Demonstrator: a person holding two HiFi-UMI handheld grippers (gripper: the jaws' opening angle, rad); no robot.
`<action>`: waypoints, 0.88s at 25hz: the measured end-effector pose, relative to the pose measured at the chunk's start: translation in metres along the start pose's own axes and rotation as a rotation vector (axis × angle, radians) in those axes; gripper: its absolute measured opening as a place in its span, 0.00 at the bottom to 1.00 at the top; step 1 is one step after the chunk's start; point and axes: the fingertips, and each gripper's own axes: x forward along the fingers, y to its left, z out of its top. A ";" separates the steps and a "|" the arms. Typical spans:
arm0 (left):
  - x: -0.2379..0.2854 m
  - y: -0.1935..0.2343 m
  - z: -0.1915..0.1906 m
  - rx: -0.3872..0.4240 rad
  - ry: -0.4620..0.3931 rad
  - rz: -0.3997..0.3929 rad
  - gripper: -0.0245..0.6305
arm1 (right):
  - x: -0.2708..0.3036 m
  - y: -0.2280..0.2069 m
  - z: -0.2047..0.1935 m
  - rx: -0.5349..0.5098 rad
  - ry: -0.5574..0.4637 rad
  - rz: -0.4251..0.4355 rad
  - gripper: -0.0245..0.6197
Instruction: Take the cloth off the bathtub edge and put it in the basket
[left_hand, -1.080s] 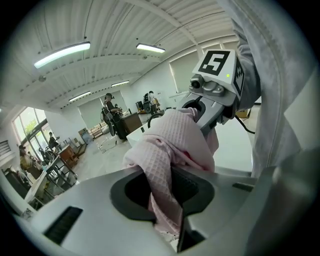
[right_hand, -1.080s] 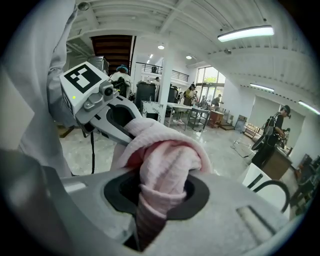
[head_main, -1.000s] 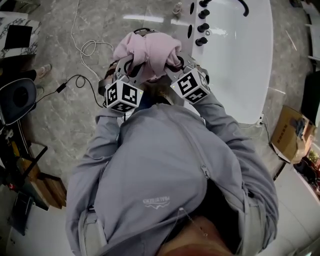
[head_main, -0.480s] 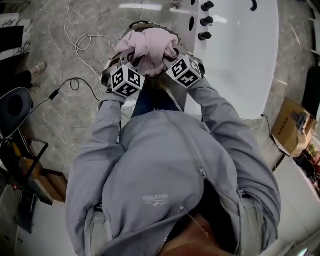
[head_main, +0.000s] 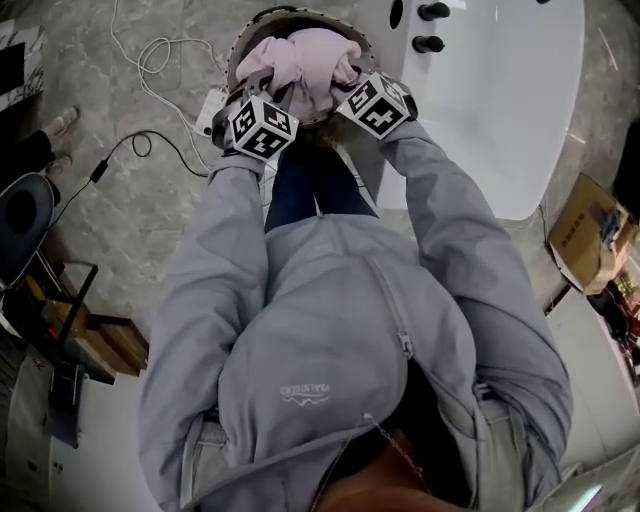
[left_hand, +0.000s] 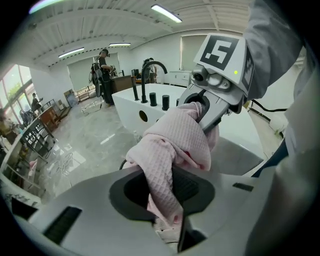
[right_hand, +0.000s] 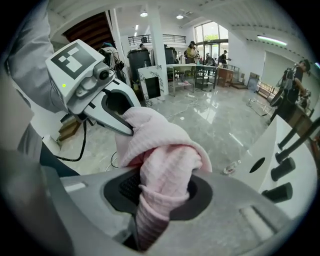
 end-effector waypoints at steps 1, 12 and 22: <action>0.006 0.000 -0.003 -0.013 0.012 -0.002 0.19 | 0.005 -0.002 -0.005 0.012 0.015 0.009 0.19; 0.023 0.007 -0.032 -0.085 0.096 -0.027 0.43 | 0.017 -0.014 -0.040 0.070 0.119 -0.003 0.45; 0.006 0.006 -0.023 -0.071 0.069 -0.033 0.43 | 0.002 -0.012 -0.020 0.119 0.069 -0.060 0.45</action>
